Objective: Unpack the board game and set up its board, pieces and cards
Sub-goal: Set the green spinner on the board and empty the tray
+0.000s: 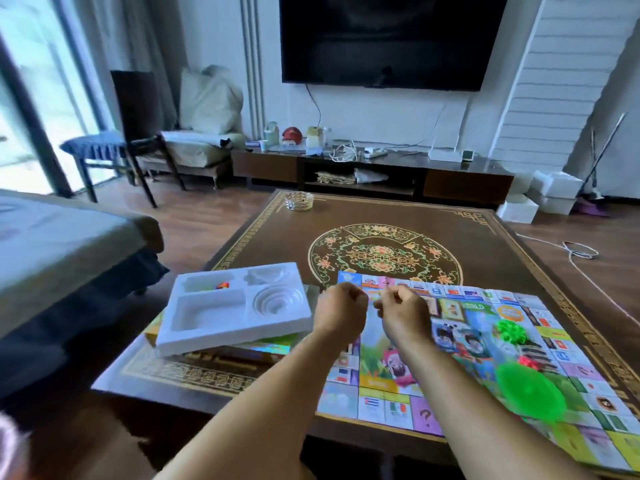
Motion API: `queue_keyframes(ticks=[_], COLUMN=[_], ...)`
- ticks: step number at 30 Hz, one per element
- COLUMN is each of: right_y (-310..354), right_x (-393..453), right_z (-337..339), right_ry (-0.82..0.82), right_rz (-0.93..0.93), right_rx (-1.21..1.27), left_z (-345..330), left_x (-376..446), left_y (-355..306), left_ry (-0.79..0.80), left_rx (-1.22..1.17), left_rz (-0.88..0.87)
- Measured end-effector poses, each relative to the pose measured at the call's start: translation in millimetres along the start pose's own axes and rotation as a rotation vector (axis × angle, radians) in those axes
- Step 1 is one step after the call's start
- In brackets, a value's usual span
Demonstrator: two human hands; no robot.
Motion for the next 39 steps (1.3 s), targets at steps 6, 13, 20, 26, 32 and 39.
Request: queue_keyframes(ticks=[6,13,20,26,32,39], right_y=[28,55,72,83,85,94], right_x=[-29,-52,-36,-13,2,5], right_z=[-73,-152,-227,-291,-333,-343], right_ry=[0.113,0.276,0.424,0.501,0.563,0.582], right_rz=[0.085,0.198,0.346,0.493,0.56,0.573], right_rx=[-0.02,-0.079,-0.355,-0.642,-0.859,-1.061], left_z=[66,132,175,193,196,187], left_x=[-4,-2,26,64,97,117], left_y=[53,119,190,220,243,252], left_ry=[-0.128,-0.269,-0.188,-0.077,0.042,0.174], left_rx=[-0.023,0.059,0.335,0.581,0.679,0.788], left_rz=[0.052,0.143,0.228,0.284,0.322,0.322])
Point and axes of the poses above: each hand's wrist, its own x-axis towards the middle knuckle, its own z-axis out of the back of the hand, y = z × x, the point moved 3 cm from there along x, towards the middle knuckle, and after that the axes turned 11 degrees about -z, right-handed, at the moved point
